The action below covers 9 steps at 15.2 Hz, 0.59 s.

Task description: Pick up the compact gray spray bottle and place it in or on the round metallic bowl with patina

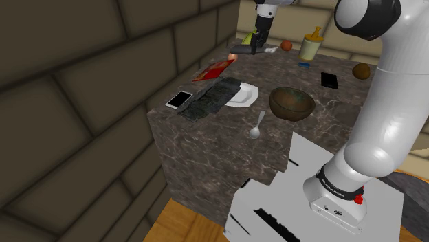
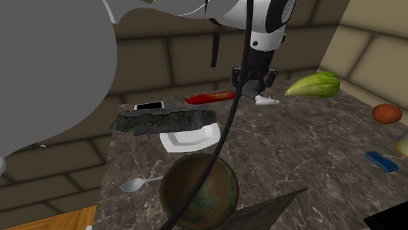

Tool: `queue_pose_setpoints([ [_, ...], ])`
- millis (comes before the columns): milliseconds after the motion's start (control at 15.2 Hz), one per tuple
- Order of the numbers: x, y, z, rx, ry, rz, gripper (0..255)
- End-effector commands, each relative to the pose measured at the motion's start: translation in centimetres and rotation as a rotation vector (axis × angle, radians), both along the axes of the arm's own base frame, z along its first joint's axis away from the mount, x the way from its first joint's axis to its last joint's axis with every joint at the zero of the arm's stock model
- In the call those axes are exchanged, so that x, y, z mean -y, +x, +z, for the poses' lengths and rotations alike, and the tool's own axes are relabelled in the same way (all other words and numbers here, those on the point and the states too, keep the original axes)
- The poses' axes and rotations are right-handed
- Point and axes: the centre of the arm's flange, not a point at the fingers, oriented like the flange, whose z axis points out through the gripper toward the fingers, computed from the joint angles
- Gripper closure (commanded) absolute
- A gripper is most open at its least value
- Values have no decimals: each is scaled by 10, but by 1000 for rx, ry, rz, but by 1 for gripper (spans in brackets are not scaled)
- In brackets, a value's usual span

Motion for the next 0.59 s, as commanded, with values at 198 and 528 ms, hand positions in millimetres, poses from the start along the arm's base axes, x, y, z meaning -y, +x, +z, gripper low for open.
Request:
queue_pose_setpoints([
  [198, -12, -24, 13, 0, 0, 0, 255],
  [528, -41, -84, 13, 0, 0, 0, 255],
])
